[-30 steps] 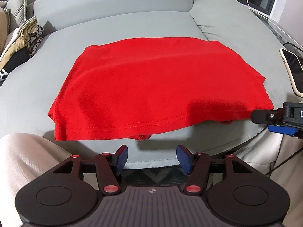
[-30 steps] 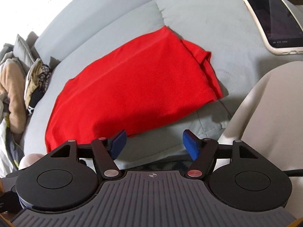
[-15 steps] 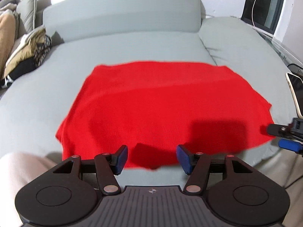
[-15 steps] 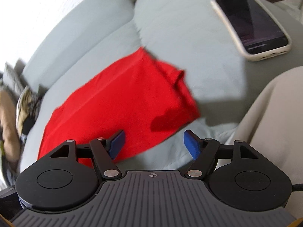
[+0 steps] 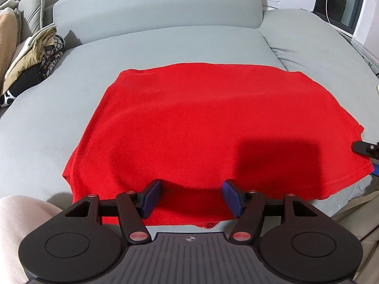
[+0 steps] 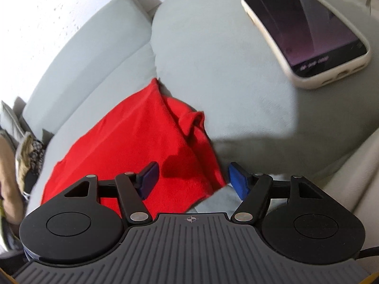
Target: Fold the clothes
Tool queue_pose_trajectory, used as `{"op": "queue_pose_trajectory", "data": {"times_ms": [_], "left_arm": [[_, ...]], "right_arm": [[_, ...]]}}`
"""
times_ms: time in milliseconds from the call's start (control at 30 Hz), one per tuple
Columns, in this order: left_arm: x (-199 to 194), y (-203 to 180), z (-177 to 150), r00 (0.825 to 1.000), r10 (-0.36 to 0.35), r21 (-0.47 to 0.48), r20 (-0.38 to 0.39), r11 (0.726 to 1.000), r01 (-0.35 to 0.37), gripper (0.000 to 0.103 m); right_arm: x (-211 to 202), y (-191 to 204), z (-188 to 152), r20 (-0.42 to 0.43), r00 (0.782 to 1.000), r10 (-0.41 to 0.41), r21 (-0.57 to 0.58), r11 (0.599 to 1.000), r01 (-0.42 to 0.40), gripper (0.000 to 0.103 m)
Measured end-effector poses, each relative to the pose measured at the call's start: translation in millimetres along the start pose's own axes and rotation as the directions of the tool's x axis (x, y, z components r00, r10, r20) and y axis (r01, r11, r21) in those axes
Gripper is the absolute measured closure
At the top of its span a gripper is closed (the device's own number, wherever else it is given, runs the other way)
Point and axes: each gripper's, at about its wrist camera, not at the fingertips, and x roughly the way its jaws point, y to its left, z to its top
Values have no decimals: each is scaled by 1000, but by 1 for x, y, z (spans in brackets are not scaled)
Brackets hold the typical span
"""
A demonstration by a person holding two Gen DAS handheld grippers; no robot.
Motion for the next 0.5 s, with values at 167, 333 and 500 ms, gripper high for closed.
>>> {"op": "queue_pose_trajectory", "data": {"times_ms": [167,333,500], "left_arm": [[0,0,0,1000,-2,-3,-3,1000,2,41],[0,-1,0,1000,-1,-1,-5,1000,1,41],[0,1,0,1000,-5,1,-6,1000,5,41]], "right_arm": [[5,-10,5,10,995,96,51,994,-97,34],[14,-15,6,-4,995,97,38,995,-97,38],[14,-12,3,-3,997,71,5,997,-71,42]]}}
